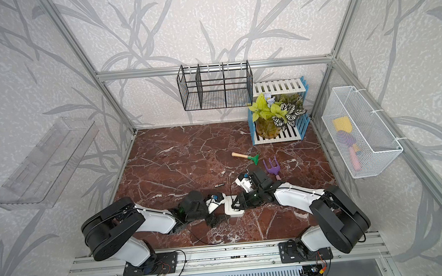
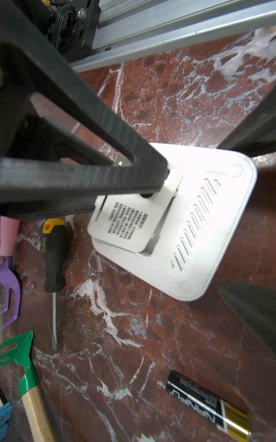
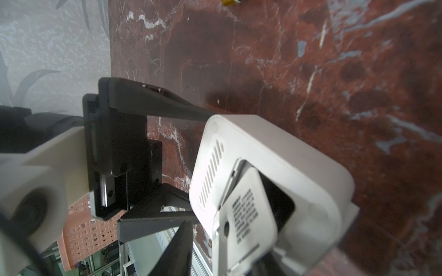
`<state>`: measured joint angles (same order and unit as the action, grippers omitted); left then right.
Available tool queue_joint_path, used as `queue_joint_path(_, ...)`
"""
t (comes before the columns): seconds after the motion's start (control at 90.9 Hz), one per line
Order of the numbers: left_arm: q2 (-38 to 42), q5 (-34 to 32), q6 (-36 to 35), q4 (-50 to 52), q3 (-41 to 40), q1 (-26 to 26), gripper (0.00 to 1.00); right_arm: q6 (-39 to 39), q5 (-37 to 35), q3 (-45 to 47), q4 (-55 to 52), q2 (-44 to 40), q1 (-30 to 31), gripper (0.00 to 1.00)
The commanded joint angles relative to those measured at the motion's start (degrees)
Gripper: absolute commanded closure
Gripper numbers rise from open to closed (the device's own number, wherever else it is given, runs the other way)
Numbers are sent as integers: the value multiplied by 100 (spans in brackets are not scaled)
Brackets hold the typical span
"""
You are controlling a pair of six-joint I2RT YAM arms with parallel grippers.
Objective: Remove the battery from the alarm
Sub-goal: Install the cover on the alarm.
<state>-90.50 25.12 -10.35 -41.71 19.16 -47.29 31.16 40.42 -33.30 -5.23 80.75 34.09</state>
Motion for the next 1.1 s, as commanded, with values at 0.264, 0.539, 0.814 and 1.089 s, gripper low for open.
queue_joint_path(0.264,66,36,59,-74,71,12,17,-162,-357,-189,-897,-363,-13,58)
queue_joint_path(0.539,120,45,59,-65,46,13,17,-92,-553,-269,-971,-402,-113,65)
queue_joint_path(0.814,130,45,44,-65,44,19,17,15,-636,-309,-887,-365,-113,75)
queue_joint_path(1.089,107,67,49,-65,55,30,17,60,-672,-315,-747,-268,-113,80)
